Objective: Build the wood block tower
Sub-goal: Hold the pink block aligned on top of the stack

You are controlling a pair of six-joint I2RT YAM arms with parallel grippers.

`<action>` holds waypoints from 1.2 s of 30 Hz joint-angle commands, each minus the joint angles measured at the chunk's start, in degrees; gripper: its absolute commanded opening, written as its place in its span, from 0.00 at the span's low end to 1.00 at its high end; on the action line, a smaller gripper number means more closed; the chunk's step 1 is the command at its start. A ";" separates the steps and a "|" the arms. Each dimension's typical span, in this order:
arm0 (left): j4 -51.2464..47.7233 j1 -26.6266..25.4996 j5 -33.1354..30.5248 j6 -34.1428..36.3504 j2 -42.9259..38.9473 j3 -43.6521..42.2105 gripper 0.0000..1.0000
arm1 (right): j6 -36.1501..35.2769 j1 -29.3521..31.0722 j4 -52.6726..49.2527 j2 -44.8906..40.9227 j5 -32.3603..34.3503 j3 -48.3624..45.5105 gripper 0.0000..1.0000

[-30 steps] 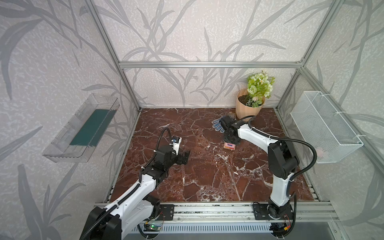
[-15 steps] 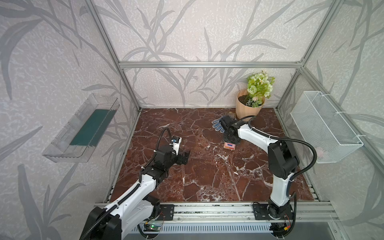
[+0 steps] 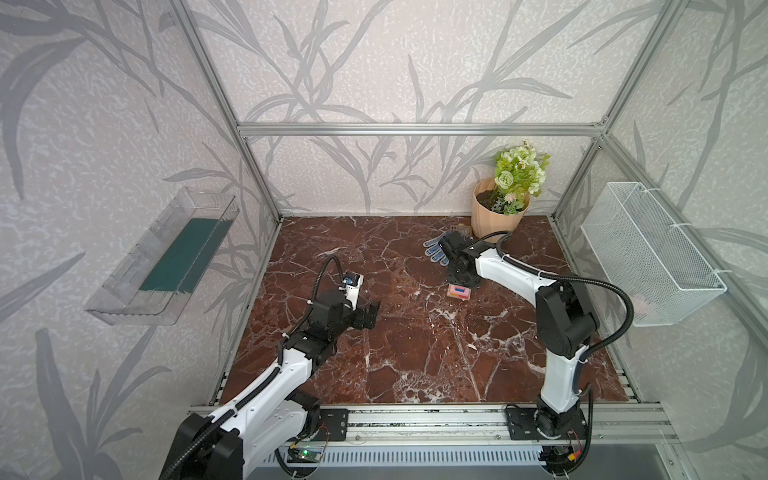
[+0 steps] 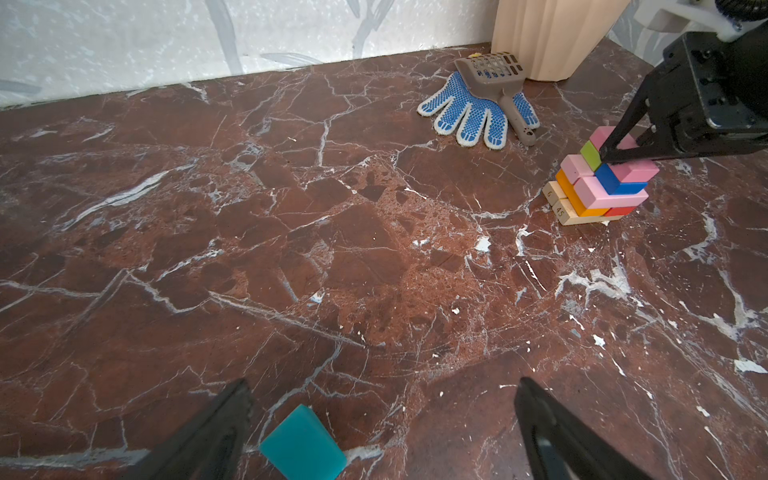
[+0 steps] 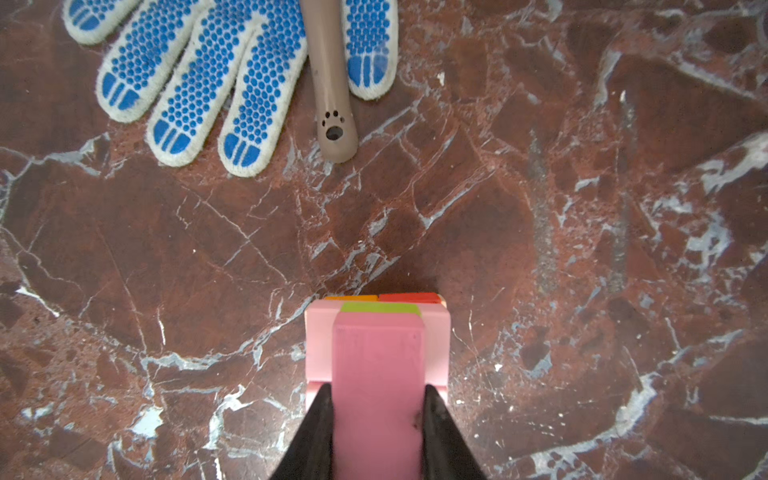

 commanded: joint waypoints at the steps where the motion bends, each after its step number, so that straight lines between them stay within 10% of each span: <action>1: 0.08 -0.14 0.40 1.27 -0.12 1.19 0.99 | 0.72 -0.39 -1.23 -0.50 0.62 -0.78 0.30; 36: 0.11 -0.15 0.43 1.27 -0.21 1.19 0.99 | 0.80 -0.35 0.66 -1.54 -0.74 -2.39 0.39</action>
